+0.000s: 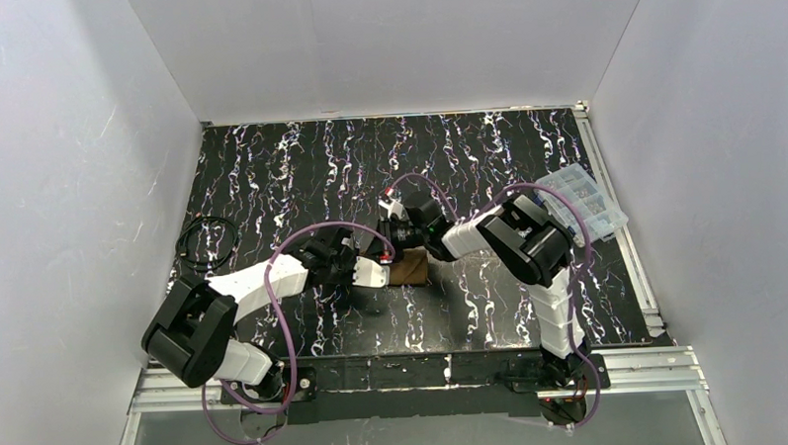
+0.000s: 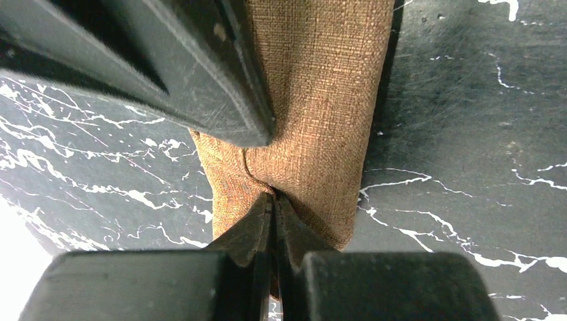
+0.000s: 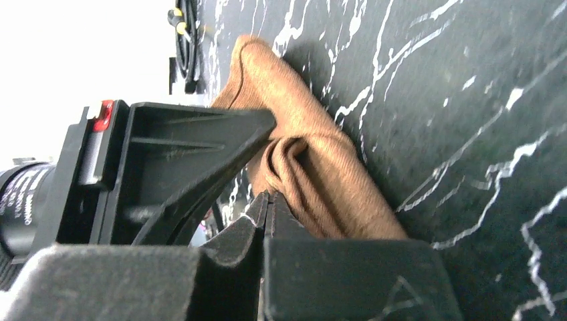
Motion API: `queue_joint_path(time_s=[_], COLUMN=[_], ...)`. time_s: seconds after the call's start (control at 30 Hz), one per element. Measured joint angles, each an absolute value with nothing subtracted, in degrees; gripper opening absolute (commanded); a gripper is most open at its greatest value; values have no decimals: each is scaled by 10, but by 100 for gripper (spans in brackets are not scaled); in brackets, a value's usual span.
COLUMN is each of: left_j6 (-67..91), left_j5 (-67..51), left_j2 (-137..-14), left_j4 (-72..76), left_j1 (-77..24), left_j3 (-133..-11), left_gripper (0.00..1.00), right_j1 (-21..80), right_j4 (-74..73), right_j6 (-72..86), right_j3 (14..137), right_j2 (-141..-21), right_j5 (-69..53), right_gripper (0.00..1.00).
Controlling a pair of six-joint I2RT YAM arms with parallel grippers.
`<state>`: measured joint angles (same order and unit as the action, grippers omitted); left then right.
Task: Fold the napkin into a case and place the utensils inside
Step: Smooth out the smaller rectangle-folded napkin at the center of the board.
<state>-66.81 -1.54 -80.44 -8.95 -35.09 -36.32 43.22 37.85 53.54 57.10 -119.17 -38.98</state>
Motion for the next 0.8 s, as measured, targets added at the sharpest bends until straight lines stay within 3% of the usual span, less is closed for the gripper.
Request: queue_joint_path(time_s=[0.2, 0.8], left_j6=[-647, -632], left_j5=[-31, -56], left_j2=[-806, -810], left_j4=[-135, -190], left_j1=[-350, -349], left_j3=[-384, -408], left_gripper=[0, 0], right_j1=[432, 437], right_j4=[332, 322], right_j6=[489, 464], right_j3=[631, 652], right_j2=[-1239, -1254], right_j5=[-393, -409], right_gripper=[4, 3])
